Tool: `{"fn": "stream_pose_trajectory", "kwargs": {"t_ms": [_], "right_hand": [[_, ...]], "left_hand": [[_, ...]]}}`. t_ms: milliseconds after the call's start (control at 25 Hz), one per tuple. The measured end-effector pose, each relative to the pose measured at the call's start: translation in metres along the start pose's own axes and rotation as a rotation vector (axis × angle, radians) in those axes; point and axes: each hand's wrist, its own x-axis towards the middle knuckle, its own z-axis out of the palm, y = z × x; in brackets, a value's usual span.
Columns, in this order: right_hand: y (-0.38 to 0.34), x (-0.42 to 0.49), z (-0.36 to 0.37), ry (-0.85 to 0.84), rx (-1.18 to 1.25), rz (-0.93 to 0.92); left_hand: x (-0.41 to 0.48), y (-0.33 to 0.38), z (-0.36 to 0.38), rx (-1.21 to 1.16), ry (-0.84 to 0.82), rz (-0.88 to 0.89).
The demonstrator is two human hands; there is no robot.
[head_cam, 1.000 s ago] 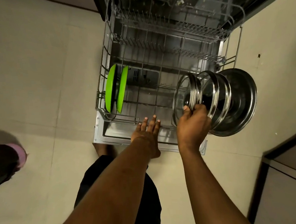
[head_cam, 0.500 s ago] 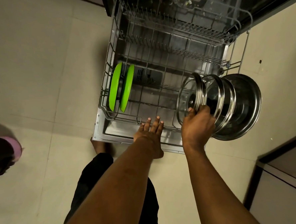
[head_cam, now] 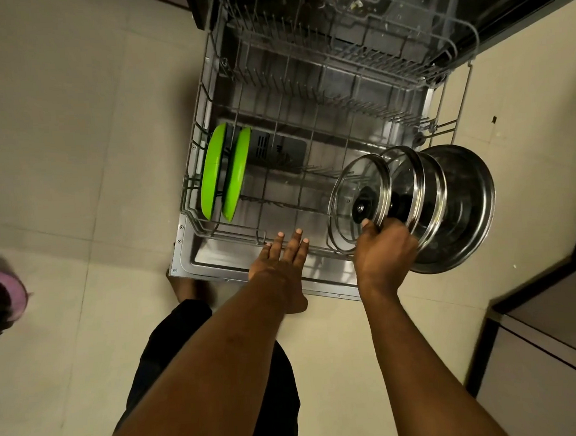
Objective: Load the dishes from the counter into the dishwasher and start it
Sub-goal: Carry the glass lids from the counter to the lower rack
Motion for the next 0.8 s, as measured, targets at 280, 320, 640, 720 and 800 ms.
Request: {"fn": "stream_pose_trajectory", "kwargs": {"t_ms": [280, 320, 640, 720, 800], "right_hand": [[-0.012, 0.015, 0.02, -0.077, -0.016, 0.015], [-0.013, 0.016, 0.025, -0.078, -0.035, 0.003], [-0.023, 0.035, 0.029, -0.094, -0.094, -0.006], [-0.026, 0.037, 0.028, -0.11, -0.101, 0.004], [-0.025, 0.037, 0.027, -0.121, -0.128, -0.007]], "left_hand": [[0.001, 0.0, 0.0, 0.006, 0.011, 0.004], [0.001, 0.0, 0.0, 0.01, 0.011, 0.005], [0.0, -0.002, 0.0, -0.003, 0.009, 0.007], [0.0, -0.003, -0.001, 0.001, 0.008, 0.005], [0.001, -0.003, 0.0, -0.003, 0.009, 0.006]]}}
